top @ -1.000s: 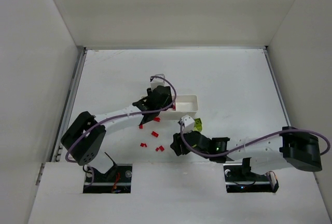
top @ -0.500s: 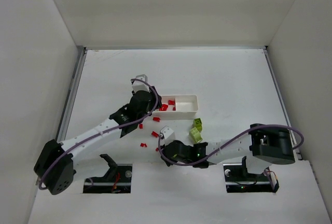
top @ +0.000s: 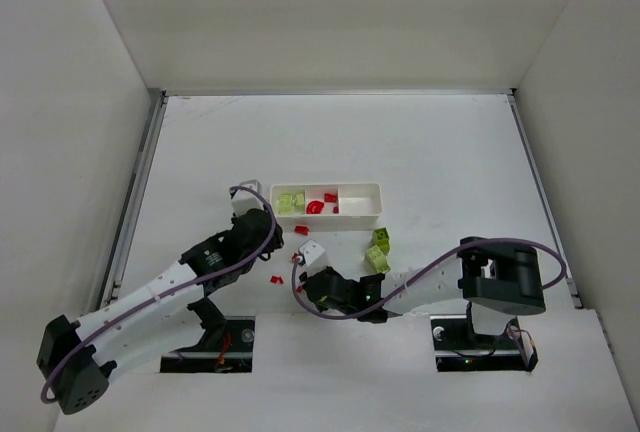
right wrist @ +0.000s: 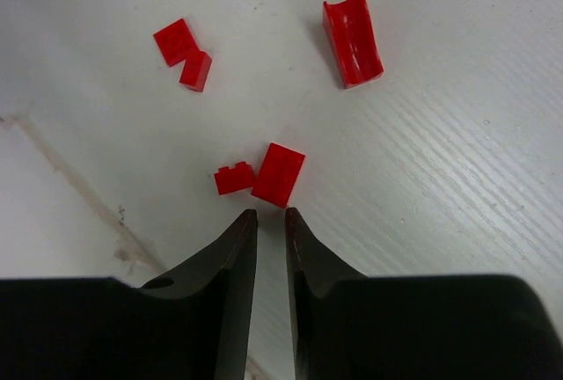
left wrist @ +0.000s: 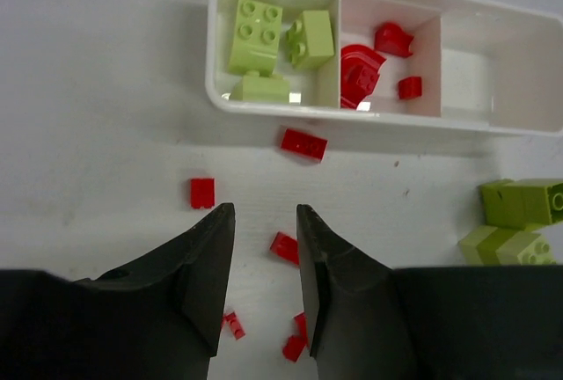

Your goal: Sort the legos into containers by color

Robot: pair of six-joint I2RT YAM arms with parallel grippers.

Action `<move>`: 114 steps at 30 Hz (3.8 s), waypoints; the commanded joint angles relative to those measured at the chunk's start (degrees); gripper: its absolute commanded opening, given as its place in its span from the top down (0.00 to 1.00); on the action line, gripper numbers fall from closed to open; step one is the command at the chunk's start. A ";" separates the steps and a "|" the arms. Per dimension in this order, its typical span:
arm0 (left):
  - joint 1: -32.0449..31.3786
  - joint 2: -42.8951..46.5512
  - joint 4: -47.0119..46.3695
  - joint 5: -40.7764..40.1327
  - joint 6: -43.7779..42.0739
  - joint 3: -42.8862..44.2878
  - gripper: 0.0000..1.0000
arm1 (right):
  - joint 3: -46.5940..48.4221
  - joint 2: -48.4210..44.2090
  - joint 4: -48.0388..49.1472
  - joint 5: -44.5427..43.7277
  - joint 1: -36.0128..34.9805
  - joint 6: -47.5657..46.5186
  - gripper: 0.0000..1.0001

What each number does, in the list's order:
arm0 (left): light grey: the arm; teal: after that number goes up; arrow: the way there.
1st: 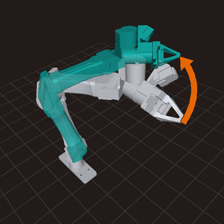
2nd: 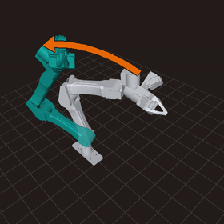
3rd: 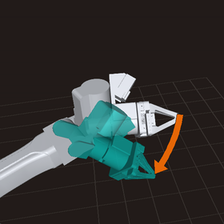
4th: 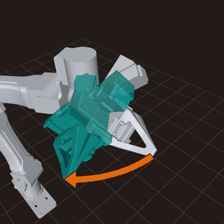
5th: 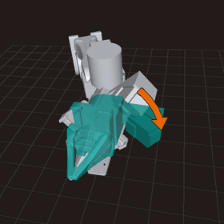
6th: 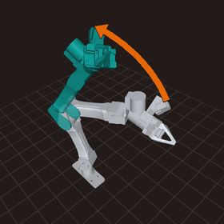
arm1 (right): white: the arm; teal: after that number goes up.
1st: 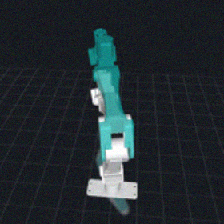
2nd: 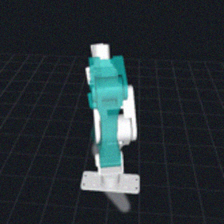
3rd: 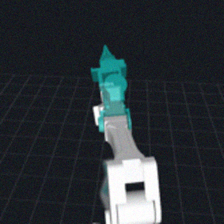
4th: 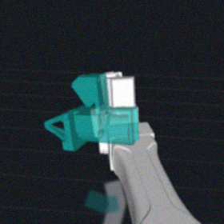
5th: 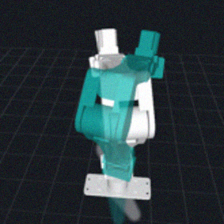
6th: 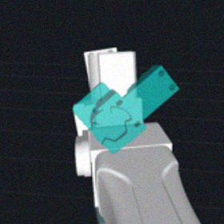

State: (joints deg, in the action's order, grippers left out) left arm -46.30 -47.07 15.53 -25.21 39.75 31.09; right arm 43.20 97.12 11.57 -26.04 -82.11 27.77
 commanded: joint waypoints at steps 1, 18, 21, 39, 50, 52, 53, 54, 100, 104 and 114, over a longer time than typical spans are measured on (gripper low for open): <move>-2.51 1.72 10.38 -1.77 3.75 -0.24 0.69 | 0.48 -0.26 -0.24 -2.17 0.85 -0.26 0.78; -12.71 1.28 16.20 -5.11 13.34 -2.96 0.66 | 2.59 0.52 -0.24 -2.26 1.73 0.27 0.54; -13.06 1.10 16.99 -4.67 14.22 -2.97 0.66 | 3.12 1.40 -0.15 -2.35 1.99 0.09 0.54; -14.03 5.14 18.23 -4.50 21.86 -5.86 0.66 | -2.32 -5.61 5.30 -6.03 3.22 2.72 0.79; -12.45 9.28 13.83 -2.04 20.98 -9.12 0.66 | -2.78 -16.09 7.23 -4.38 15.34 0.89 0.79; -12.89 8.49 13.04 -2.03 21.34 -9.38 0.66 | 0.38 -14.08 7.76 -3.32 18.94 -0.34 0.79; -13.15 8.31 12.60 -1.95 21.16 -9.38 0.66 | 2.13 -12.76 7.94 -3.14 20.09 -0.87 0.78; -13.41 8.31 12.16 -2.03 20.90 -9.30 0.66 | 3.63 -11.09 8.20 -2.88 21.32 -1.74 0.78; -4.36 -6.63 -26.52 7.98 8.24 -5.78 0.60 | -12.17 -31.29 -23.97 -5.33 15.88 16.88 0.36; -4.45 -6.63 -26.51 7.99 7.98 -5.69 0.60 | -12.44 -30.59 -21.86 -5.95 16.67 15.83 0.42; -4.10 -4.27 -26.69 8.16 9.99 -7.54 0.58 | -11.04 -34.79 -23.35 -6.48 16.06 16.61 0.74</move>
State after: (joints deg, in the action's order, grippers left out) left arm -50.89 -53.69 -8.97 -17.23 48.88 22.96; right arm 29.95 65.78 -13.08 -31.90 -65.67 43.97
